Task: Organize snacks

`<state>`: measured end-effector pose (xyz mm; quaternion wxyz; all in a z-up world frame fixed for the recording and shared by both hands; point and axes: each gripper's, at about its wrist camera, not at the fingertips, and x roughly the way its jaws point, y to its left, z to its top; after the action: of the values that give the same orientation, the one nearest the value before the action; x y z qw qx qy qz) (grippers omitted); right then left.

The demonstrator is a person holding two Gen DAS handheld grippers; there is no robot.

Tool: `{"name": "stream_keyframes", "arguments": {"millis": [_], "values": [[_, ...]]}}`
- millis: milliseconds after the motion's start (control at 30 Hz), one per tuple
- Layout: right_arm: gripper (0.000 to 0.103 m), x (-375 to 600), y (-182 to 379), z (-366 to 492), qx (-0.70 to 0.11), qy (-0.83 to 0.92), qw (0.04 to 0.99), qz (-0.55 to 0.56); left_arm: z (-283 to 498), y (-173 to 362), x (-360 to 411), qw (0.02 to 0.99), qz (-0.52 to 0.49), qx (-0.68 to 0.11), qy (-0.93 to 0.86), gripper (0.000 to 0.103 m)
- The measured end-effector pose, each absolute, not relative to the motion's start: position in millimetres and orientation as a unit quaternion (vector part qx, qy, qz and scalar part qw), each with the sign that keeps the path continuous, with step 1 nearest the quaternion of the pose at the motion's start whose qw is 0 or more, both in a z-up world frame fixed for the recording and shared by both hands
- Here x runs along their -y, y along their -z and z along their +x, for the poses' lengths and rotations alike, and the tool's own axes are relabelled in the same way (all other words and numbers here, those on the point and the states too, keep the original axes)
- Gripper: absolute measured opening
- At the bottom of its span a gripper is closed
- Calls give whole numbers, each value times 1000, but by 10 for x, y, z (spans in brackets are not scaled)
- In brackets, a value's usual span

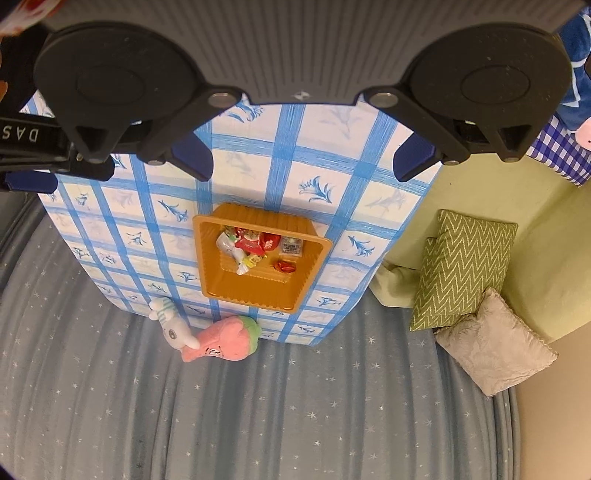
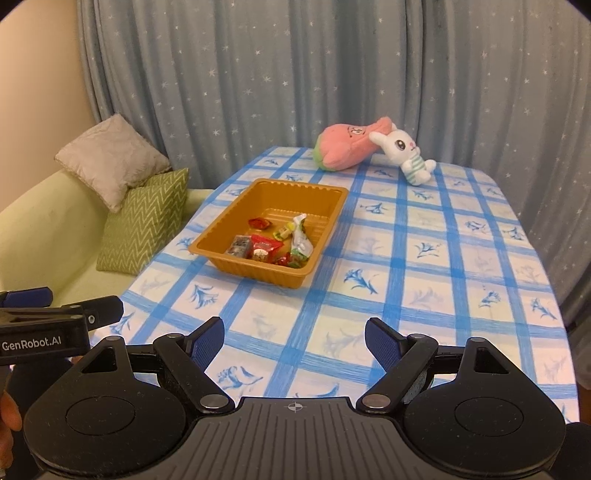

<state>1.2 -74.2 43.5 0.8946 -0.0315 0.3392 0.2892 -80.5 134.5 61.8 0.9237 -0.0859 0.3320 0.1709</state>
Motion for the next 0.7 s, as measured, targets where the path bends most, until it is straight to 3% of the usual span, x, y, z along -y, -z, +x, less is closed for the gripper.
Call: {"name": "stream_keyframes", "arguments": {"millis": [700], "values": [[83, 862, -441, -50, -344, -279, 896, -23, -812, -576, -1249, 926, -78, -335, -156, 103]]}}
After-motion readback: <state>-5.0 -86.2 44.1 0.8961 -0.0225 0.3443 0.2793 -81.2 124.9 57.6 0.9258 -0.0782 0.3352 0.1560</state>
